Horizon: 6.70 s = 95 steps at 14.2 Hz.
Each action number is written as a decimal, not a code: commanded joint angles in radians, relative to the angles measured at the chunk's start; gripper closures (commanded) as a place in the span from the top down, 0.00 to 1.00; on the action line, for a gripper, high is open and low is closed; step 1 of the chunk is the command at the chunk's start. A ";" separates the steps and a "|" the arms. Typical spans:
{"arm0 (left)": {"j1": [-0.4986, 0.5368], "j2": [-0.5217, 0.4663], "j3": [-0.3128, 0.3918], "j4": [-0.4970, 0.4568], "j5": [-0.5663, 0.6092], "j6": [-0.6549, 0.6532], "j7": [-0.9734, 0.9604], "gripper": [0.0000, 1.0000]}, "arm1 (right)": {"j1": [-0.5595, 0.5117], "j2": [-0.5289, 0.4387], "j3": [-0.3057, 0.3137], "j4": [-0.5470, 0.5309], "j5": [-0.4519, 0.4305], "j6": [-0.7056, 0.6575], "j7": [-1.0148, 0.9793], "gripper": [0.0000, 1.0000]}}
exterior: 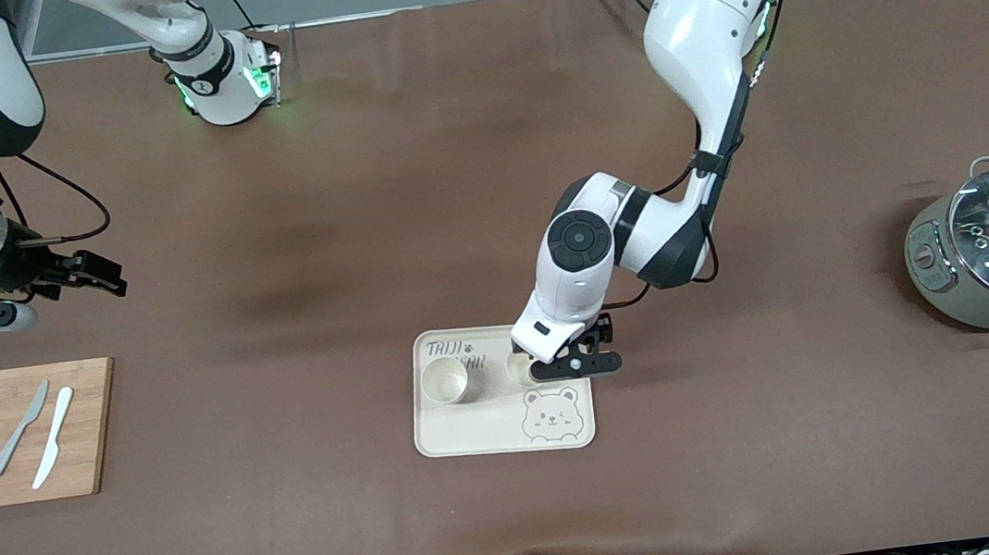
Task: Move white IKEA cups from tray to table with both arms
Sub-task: 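Lower the left gripper around the cup and close on it, then lift the cup with the left gripper while the right gripper reaches the tray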
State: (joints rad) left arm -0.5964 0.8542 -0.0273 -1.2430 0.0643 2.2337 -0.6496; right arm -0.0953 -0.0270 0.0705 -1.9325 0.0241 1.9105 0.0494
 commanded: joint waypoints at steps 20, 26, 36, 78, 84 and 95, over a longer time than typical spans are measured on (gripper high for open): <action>-0.006 0.143 0.015 0.160 0.011 -0.049 -0.010 1.00 | 0.006 -0.019 -0.003 -0.017 -0.013 0.002 0.000 1.00; -0.006 0.143 0.014 0.162 0.011 -0.048 -0.010 1.00 | 0.005 -0.019 -0.003 -0.017 -0.013 0.002 0.000 1.00; -0.011 0.163 0.012 0.183 0.011 -0.046 -0.010 1.00 | 0.005 -0.019 -0.003 -0.017 -0.013 0.001 0.000 1.00; 0.093 -0.223 -0.002 -0.144 0.011 -0.199 0.157 0.00 | 0.098 0.001 -0.001 0.027 -0.012 0.012 0.179 1.00; 0.181 -0.358 -0.023 -0.432 0.009 0.015 0.283 0.00 | 0.319 0.114 -0.003 0.075 -0.007 0.149 0.576 1.00; 0.497 -0.556 -0.221 -0.857 0.011 0.285 0.484 0.00 | 0.522 0.510 -0.005 0.345 -0.133 0.306 1.006 1.00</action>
State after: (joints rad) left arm -0.1420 0.3767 -0.2286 -1.9972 0.0643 2.4813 -0.2059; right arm 0.4086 0.4267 0.0777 -1.6508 -0.0850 2.2012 1.0075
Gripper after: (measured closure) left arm 0.965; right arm 0.000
